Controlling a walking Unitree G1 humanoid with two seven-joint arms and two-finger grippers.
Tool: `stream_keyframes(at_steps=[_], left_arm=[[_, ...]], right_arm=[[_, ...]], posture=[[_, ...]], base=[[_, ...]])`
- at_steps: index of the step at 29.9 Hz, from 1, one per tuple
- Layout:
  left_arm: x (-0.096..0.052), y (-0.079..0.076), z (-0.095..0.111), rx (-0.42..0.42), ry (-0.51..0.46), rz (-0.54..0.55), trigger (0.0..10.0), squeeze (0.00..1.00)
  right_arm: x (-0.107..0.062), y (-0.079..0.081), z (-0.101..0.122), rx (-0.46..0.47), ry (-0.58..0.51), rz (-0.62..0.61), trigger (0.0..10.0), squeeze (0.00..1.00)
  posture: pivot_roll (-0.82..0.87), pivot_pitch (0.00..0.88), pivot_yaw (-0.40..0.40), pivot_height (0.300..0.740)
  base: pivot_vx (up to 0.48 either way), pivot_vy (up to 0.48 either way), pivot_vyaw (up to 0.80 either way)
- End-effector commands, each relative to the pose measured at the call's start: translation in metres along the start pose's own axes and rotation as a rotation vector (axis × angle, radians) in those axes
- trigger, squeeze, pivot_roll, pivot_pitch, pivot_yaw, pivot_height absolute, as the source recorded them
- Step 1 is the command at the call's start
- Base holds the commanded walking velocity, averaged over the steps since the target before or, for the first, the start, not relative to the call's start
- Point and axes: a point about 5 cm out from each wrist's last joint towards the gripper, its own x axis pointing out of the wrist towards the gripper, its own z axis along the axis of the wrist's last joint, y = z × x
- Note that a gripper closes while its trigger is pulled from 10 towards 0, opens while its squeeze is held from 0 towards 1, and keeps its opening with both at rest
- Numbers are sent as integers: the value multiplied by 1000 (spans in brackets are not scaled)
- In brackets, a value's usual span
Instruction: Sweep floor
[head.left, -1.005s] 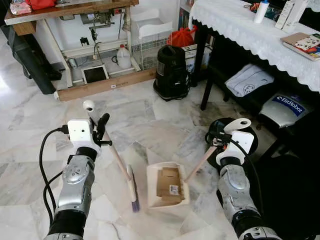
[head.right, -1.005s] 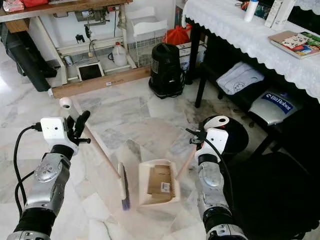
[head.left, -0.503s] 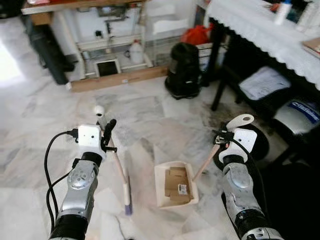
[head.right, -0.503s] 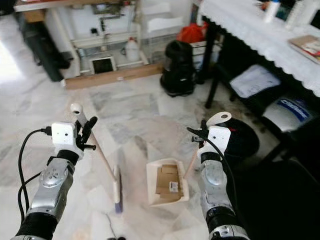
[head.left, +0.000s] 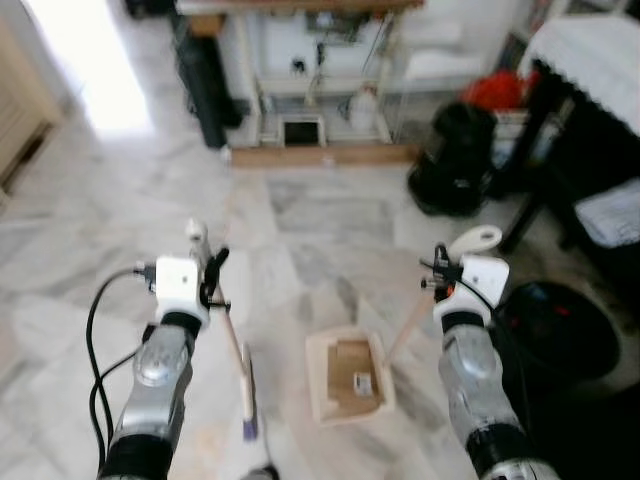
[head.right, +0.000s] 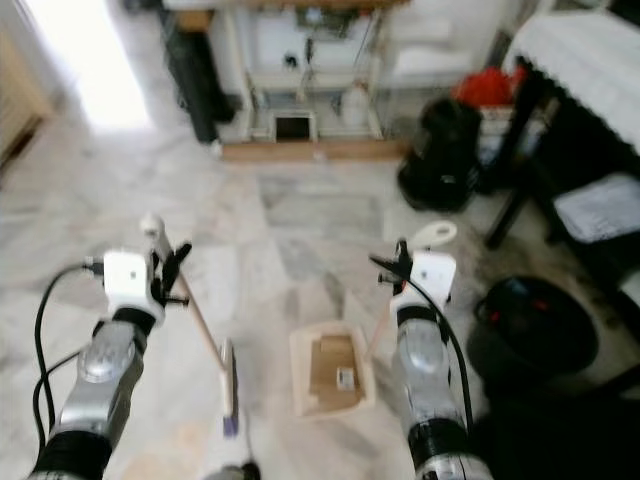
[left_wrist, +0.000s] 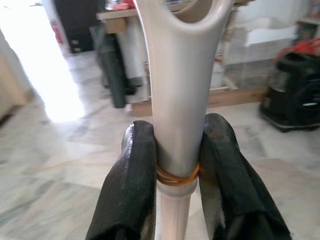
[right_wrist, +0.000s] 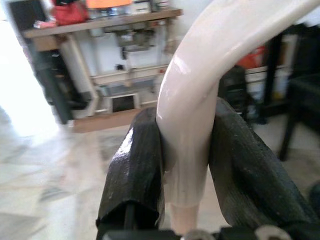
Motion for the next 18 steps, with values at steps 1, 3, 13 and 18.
stream_keyframes(at_steps=[1, 3, 13, 18], left_arm=[[0, 0, 4, 12, -32, -4, 10000, 0], [0, 0, 4, 13, -33, -5, 10000, 0], [-1, -4, 2, 7, -32, -17, 10000, 0], [-1, -6, 1, 4, -32, -22, 10000, 0]], right_arm=[[1, -1, 8, 10, -39, -6, 10000, 0], [0, -1, 7, 10, -36, -6, 10000, 0], [-1, -1, 7, 6, -31, -7, 10000, 0], [-2, -2, 6, 6, -26, -7, 10000, 0]], posture=[[-17, 64, 8, 740], [-16, 62, 6, 740], [-18, 52, 3, 740], [-18, 34, -1, 740]], base=[[0, 0, 0], [0, 0, 0], [0, 0, 78], [0, 0, -44]])
